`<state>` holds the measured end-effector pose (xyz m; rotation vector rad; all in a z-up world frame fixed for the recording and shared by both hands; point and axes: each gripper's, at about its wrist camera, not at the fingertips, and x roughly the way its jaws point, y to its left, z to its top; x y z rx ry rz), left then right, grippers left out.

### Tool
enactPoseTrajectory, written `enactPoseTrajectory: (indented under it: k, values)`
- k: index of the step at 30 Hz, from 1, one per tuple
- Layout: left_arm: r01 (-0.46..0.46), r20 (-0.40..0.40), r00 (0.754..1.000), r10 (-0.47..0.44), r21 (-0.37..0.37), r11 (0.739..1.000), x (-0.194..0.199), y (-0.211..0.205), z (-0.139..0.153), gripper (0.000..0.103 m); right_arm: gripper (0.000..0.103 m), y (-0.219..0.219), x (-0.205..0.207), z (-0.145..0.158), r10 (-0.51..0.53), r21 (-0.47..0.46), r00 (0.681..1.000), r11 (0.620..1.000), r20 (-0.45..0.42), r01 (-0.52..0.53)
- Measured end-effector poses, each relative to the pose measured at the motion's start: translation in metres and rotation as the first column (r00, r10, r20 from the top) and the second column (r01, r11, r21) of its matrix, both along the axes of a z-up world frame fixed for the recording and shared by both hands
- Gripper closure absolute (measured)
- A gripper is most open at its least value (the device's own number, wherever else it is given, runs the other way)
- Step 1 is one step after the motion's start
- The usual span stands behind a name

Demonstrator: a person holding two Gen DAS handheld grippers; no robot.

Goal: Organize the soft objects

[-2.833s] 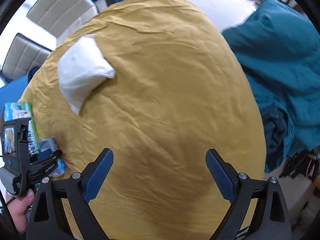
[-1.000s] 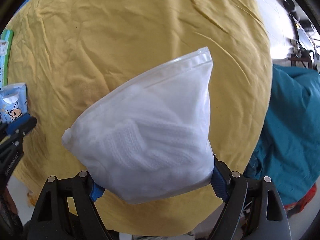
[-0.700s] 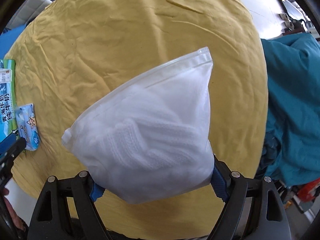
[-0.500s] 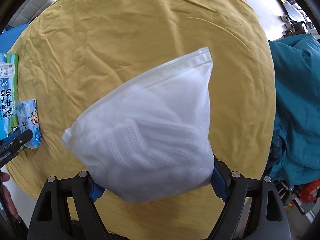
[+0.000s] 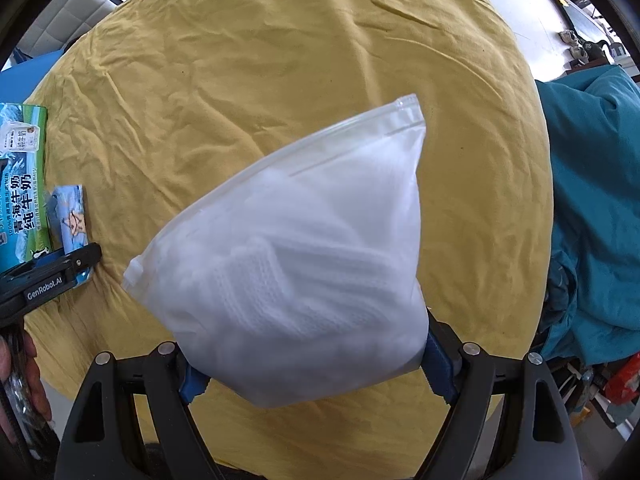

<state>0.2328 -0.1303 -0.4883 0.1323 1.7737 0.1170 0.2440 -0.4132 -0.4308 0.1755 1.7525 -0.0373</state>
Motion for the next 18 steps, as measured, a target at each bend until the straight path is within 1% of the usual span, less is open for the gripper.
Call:
enactPoseTrajectory:
  k: [2,5,7,8,10,11,13,14,15,17,18]
  values:
    - [0.02,0.006,1.0,-0.02,-0.025,0.999,-0.007,-0.013,0.01,0.049,0.017,0.001,-0.004,-0.004,0.001,-0.002,1.0,1.0,-0.005,-0.001]
    - [0.051,0.017,0.999,-0.05,-0.06,0.997,-0.022,-0.042,0.01,0.049,0.017,0.002,-0.008,-0.006,0.009,-0.011,1.0,1.0,-0.014,-0.01]
    - [0.061,0.032,0.998,-0.059,-0.059,0.996,-0.026,-0.06,0.012,0.046,0.017,0.004,-0.009,-0.006,0.014,-0.016,1.0,1.0,-0.015,-0.015]
    - [0.056,0.037,0.998,-0.053,-0.08,0.995,-0.026,-0.065,0.015,0.046,0.017,0.004,-0.01,-0.005,0.015,-0.017,1.0,1.0,-0.015,-0.016]
    - [0.04,0.046,0.998,-0.036,-0.09,0.995,-0.031,-0.064,0.023,0.046,0.017,0.005,-0.009,-0.003,0.012,-0.021,1.0,1.0,-0.012,-0.012]
    - [0.018,0.043,0.999,-0.015,-0.093,0.996,-0.035,-0.057,0.031,0.046,0.017,0.005,-0.009,-0.002,0.006,-0.021,1.0,1.0,-0.01,-0.006]
    - [-0.061,0.023,0.998,0.065,-0.132,0.989,-0.039,-0.044,0.034,0.046,0.016,0.005,-0.005,-0.003,-0.007,-0.004,1.0,1.0,-0.015,0.007]
    - [-0.092,0.013,0.995,0.095,-0.153,0.984,-0.034,-0.023,0.031,0.046,0.016,0.005,-0.005,-0.005,-0.016,0.012,1.0,1.0,-0.025,0.017]
    - [-0.121,0.005,0.992,0.124,-0.168,0.978,-0.033,-0.019,0.033,0.045,0.016,0.006,-0.005,-0.007,-0.026,0.029,0.999,0.999,-0.037,0.027]
    - [-0.141,0.004,0.989,0.145,-0.196,0.97,-0.034,-0.015,0.04,0.04,0.015,0.004,-0.004,-0.012,-0.042,0.056,0.997,0.997,-0.058,0.045]
    - [-0.144,0.004,0.989,0.148,-0.196,0.97,-0.034,-0.014,0.042,0.04,0.015,0.004,-0.005,-0.015,-0.047,0.064,0.997,0.997,-0.065,0.051]
